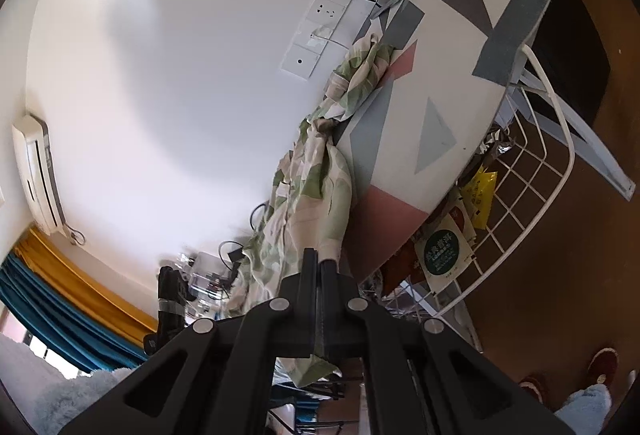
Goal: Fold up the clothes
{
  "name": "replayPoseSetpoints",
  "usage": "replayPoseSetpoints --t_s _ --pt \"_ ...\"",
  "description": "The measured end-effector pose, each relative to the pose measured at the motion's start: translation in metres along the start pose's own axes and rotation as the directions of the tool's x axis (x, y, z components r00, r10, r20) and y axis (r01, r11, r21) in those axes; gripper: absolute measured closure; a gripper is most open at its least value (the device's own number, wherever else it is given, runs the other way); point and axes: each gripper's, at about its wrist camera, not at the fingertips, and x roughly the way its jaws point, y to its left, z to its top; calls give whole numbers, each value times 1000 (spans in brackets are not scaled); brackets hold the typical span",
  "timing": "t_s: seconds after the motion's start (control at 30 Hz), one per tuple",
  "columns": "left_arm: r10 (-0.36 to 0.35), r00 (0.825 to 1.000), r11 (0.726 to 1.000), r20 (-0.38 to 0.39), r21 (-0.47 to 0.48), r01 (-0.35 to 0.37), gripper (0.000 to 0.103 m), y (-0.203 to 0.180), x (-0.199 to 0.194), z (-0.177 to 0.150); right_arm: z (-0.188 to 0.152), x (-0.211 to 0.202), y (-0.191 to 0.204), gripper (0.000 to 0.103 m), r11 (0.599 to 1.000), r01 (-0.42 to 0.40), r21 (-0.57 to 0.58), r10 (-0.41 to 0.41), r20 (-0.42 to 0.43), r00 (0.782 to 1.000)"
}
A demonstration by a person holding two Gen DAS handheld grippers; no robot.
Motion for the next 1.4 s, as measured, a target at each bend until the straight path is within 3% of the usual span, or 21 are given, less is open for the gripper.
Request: replayPoseSetpoints --t_s 0.1,0.17,0.23,0.4,0.43,0.47,0.5,0.77,0.93,1.03,1.13,1.27,1.4 --pt "-68 997 998 -46 7 68 100 -14 1 -2 -1 2 -6 101 1000 12 16 -12 -15 1000" --pt "-71 996 996 -62 46 74 84 -27 6 -4 -1 4 -7 101 1000 17 17 -17 -16 1000" --pt "-57 996 996 -68 60 61 74 -35 12 -4 0 5 -6 101 1000 15 13 -15 -16 1000" --pt "-55 998 998 -38 35 56 74 -32 11 -4 5 6 -3 101 1000 9 -5 -9 -19 1000" --pt "-53 998 998 -38 25 54 83 -29 11 -4 5 5 -3 101 1000 10 -4 -10 -18 1000" --pt "-51 998 999 -37 16 52 99 -26 11 -4 5 4 -4 101 1000 11 -2 -11 -17 1000" --pt "-49 998 999 -36 6 49 100 -23 10 -4 4 4 -4 101 1000 13 0 -13 -17 1000" --pt "39 997 999 65 -20 -37 102 4 -18 -11 -6 4 -10 101 999 48 -6 -48 -53 997" --pt "48 990 998 135 -42 -43 103 9 -47 -12 -14 6 -19 101 996 84 -5 -84 -88 993" --pt "-8 993 1000 116 -8 9 103 7 -57 -20 -16 4 -22 101 994 107 -12 -108 -89 990" --pt "-66 997 997 42 42 64 103 -6 -43 -15 -17 5 -27 101 988 150 -23 -151 -107 983" --pt "-57 998 994 -13 88 58 102 -14 -34 -21 -18 8 -31 101 967 247 -66 -254 -129 958" --pt "-68 998 998 15 3 68 90 1 -38 -8 -13 -5 -40 100 935 355 -1 -351 -137 926"
